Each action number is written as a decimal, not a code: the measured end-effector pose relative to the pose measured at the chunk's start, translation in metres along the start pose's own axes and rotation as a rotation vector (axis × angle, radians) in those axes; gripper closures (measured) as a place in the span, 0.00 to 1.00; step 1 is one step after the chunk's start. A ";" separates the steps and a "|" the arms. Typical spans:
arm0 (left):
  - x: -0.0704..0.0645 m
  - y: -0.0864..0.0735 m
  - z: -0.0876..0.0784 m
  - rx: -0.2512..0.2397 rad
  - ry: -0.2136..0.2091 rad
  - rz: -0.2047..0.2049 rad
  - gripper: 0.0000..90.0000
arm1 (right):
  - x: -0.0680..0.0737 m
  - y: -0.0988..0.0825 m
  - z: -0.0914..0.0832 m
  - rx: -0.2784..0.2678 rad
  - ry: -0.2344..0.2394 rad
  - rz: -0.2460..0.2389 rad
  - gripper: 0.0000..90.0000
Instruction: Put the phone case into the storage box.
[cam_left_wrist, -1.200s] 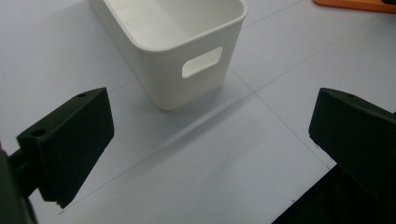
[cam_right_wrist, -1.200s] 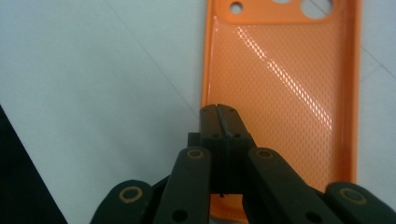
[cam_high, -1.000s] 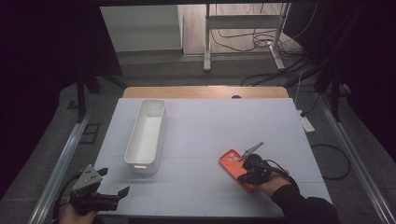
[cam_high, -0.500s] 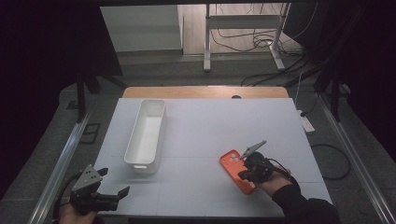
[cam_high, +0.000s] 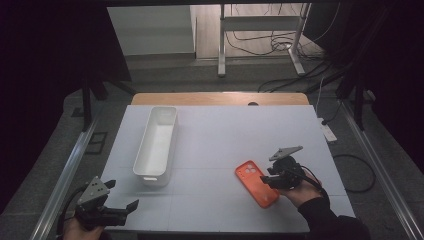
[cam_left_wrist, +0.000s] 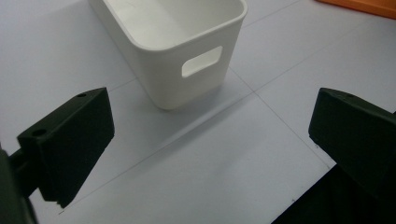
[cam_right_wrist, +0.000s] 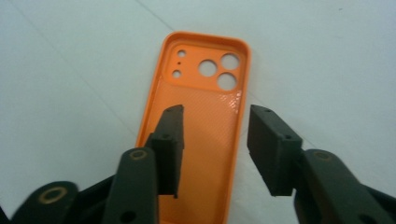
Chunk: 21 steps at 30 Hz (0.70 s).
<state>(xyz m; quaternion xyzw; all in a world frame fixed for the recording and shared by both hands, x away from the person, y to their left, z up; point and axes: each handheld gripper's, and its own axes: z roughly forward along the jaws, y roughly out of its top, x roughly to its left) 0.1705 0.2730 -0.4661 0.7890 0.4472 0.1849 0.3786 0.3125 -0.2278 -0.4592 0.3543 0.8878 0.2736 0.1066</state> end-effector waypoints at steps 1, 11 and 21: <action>0.000 0.000 0.000 0.000 0.000 0.000 0.01 | -0.002 0.000 -0.001 -0.008 -0.004 0.009 0.54; 0.001 0.000 0.000 0.002 -0.005 -0.006 0.01 | -0.010 -0.001 0.000 -0.070 -0.059 0.081 0.01; 0.003 0.000 0.000 0.001 -0.019 -0.018 0.01 | -0.017 -0.006 0.003 -0.081 -0.057 0.110 0.00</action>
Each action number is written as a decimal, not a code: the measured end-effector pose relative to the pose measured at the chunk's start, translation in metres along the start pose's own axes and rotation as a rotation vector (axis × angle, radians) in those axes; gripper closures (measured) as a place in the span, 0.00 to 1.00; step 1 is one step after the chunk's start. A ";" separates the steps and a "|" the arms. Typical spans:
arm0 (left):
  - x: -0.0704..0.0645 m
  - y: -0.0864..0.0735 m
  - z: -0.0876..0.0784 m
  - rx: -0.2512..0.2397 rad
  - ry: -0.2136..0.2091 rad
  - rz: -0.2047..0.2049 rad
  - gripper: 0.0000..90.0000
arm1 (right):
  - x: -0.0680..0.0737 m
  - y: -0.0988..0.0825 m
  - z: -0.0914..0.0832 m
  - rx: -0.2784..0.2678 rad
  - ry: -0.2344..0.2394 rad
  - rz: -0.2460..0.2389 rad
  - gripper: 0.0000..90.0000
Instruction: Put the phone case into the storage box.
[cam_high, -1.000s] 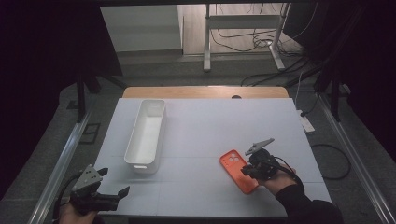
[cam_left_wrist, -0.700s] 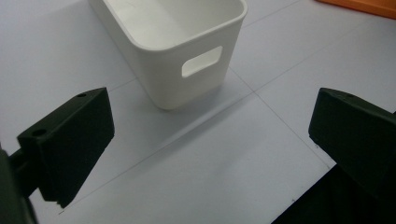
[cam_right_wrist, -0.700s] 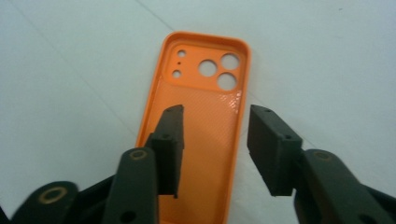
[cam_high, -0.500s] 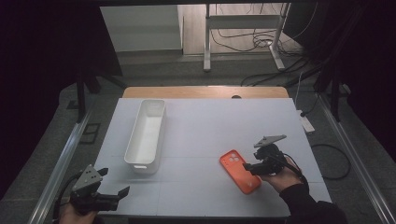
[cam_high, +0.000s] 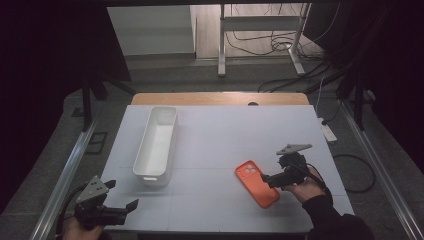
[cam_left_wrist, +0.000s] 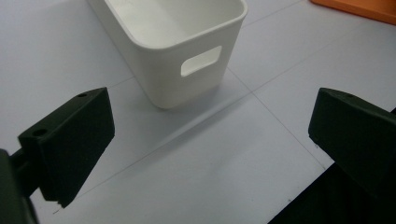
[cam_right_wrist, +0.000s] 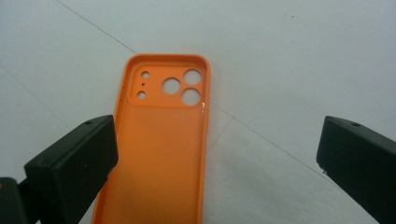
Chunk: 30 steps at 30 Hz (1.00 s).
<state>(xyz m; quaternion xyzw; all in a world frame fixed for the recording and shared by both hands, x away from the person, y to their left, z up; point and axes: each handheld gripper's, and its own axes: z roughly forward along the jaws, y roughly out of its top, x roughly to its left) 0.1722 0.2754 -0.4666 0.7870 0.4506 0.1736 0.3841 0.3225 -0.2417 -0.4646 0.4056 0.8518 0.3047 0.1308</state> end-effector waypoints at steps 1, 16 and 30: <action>0.000 0.000 0.000 0.001 0.000 0.001 0.01 | 0.000 0.000 0.001 0.001 -0.003 -0.001 0.00; 0.000 0.000 0.000 0.001 -0.002 0.006 0.01 | -0.005 -0.010 0.022 0.061 0.017 0.006 0.00; -0.001 0.000 0.000 0.001 -0.004 0.008 0.01 | -0.011 -0.020 0.041 0.143 0.006 0.005 0.00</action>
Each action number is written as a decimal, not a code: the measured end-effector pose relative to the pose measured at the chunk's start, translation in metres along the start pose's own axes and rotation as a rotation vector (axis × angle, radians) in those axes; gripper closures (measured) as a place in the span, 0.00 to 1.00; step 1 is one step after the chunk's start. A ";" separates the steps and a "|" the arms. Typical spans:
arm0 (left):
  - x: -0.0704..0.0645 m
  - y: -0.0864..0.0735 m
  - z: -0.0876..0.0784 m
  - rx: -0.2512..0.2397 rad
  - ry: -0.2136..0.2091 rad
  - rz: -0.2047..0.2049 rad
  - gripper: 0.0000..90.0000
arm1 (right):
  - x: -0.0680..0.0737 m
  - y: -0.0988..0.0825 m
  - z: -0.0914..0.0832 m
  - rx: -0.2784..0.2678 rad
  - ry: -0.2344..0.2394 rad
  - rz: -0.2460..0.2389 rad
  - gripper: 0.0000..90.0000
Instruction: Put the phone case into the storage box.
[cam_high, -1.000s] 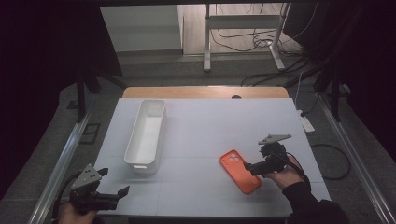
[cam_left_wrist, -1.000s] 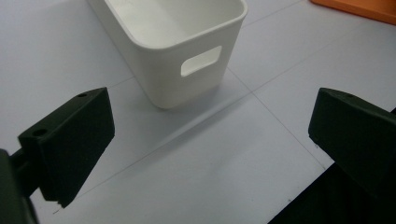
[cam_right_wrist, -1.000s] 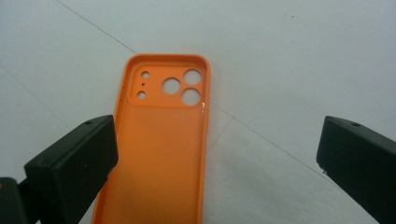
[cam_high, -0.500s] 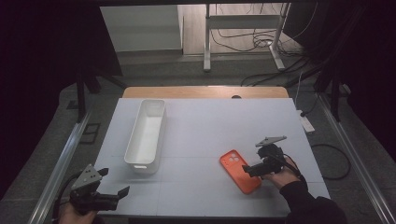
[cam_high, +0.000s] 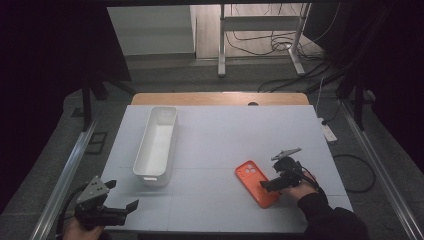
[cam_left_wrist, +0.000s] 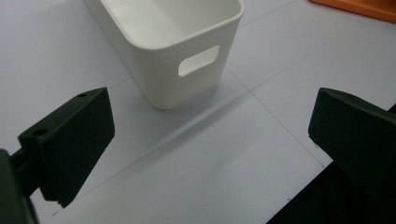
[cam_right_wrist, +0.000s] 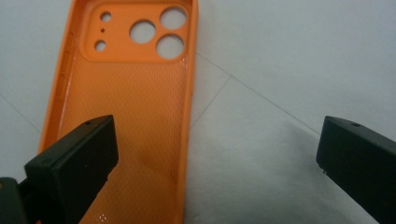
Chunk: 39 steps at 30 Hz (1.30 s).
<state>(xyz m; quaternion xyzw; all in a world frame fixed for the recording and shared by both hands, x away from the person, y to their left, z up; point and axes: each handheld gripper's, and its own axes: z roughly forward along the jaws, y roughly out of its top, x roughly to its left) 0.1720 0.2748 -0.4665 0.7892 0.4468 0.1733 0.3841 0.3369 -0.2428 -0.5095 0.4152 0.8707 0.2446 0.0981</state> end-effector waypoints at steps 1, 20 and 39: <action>0.000 0.000 0.000 0.000 0.000 0.000 0.01 | 0.000 0.000 0.000 0.000 0.000 0.000 0.00; -0.001 0.000 0.000 0.004 0.001 0.006 0.01 | 0.002 0.003 -0.002 0.069 -0.008 -0.050 0.27; -0.001 0.000 0.000 0.002 0.003 0.007 0.01 | 0.000 0.009 -0.008 0.117 0.106 0.028 0.97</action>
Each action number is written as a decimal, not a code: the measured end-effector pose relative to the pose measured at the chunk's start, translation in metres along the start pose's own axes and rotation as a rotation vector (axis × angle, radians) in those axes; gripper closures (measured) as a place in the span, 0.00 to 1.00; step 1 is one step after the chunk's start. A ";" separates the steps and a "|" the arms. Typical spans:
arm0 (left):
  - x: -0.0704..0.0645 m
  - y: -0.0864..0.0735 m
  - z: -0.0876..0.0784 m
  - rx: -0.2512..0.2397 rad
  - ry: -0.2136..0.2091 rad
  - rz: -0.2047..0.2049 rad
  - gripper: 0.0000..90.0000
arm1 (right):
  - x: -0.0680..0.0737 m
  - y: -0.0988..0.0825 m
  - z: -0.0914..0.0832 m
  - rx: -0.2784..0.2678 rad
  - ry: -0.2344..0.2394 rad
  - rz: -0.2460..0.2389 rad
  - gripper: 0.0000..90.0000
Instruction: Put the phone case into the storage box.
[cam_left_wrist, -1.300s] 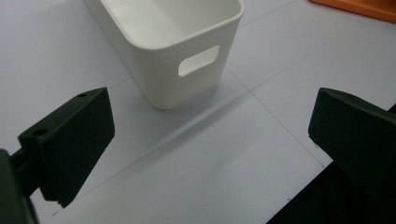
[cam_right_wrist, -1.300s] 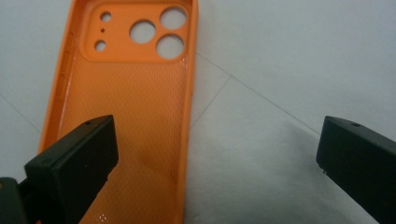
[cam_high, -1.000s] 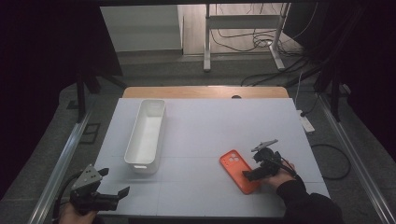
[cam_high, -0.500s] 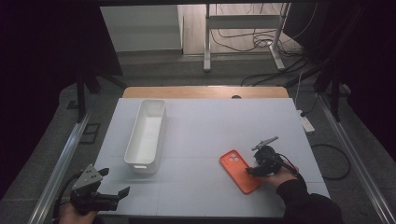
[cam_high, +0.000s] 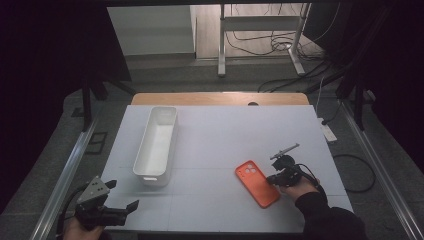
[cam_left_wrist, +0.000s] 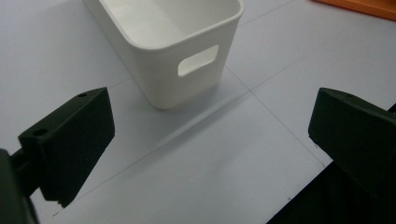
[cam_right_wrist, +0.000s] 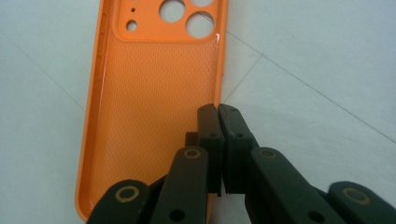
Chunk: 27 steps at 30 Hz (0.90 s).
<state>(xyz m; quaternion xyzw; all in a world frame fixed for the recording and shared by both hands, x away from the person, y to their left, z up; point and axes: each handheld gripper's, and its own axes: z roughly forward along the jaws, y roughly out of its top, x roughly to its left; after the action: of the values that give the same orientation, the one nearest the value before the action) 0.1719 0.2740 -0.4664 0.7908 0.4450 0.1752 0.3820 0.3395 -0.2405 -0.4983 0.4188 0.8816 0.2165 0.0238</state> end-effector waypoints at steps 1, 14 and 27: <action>0.000 0.000 0.000 0.000 0.000 -0.001 0.01 | 0.000 0.000 0.000 0.002 0.002 0.003 0.98; 0.002 0.000 -0.001 -0.007 -0.011 -0.018 0.01 | 0.000 0.001 -0.002 -0.005 0.003 0.040 0.99; 0.004 0.000 0.000 -0.006 -0.034 -0.025 0.02 | -0.001 0.001 -0.019 -0.115 -0.004 0.033 0.98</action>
<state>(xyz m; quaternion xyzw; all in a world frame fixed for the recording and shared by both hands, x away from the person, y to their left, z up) 0.1738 0.2779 -0.4667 0.7868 0.4478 0.1585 0.3941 0.3362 -0.2475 -0.4807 0.4316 0.8605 0.2666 0.0459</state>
